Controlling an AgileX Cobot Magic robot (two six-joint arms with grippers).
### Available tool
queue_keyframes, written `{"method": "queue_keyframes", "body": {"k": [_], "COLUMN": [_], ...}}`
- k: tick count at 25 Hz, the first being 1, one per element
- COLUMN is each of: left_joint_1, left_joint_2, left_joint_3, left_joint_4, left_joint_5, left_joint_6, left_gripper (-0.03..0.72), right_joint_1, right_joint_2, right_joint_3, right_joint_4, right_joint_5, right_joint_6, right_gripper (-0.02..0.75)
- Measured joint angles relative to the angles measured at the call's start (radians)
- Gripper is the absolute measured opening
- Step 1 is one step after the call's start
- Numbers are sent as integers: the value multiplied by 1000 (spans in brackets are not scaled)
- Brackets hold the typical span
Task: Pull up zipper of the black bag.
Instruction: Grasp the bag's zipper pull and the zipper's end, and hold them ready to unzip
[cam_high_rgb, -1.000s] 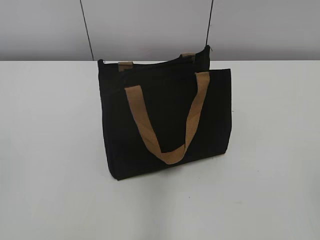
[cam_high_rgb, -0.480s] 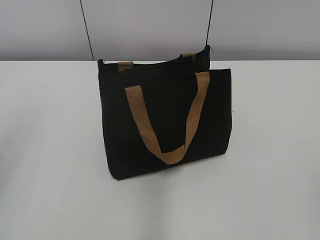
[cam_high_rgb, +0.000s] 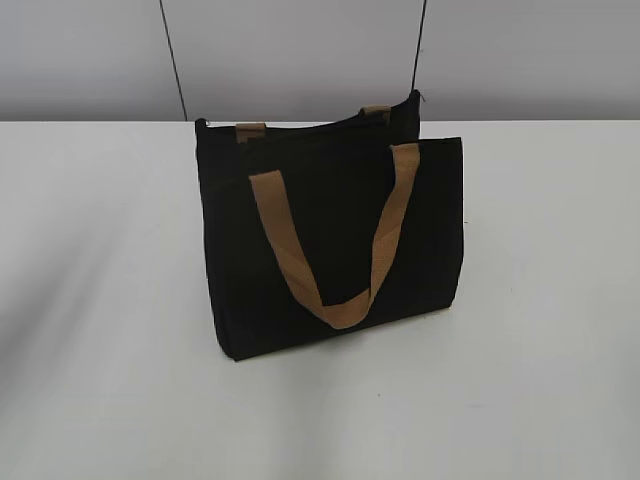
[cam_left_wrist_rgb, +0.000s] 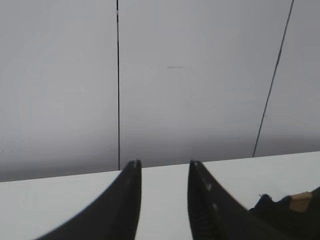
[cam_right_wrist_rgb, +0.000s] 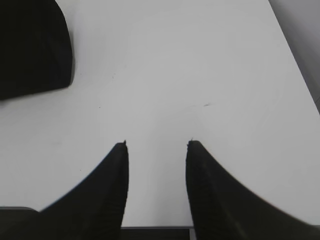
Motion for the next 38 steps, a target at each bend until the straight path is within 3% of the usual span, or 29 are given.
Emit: {"method": "queue_keyframes", "body": {"k": [10,27,33,38], "left_joint_1": [-97,-224,-235,-235], "left_joint_2": [351,674,725,807], "left_joint_3": [13,51,106,110], "left_joint_4": [40,51,66,164], "left_joint_5": [-263,-354,-465,-575], "left_joint_6": [0,-75,-87,-81], "left_gripper": [244,244,244,259], "right_joint_1": [0,0,0,0], "right_joint_2": [0,0,0,0], "right_joint_3": [0,0,0,0], "right_joint_4": [0,0,0,0], "right_joint_5": [0,0,0,0], "right_joint_6": [0,0,0,0], "right_gripper": [306,306,306,306]}}
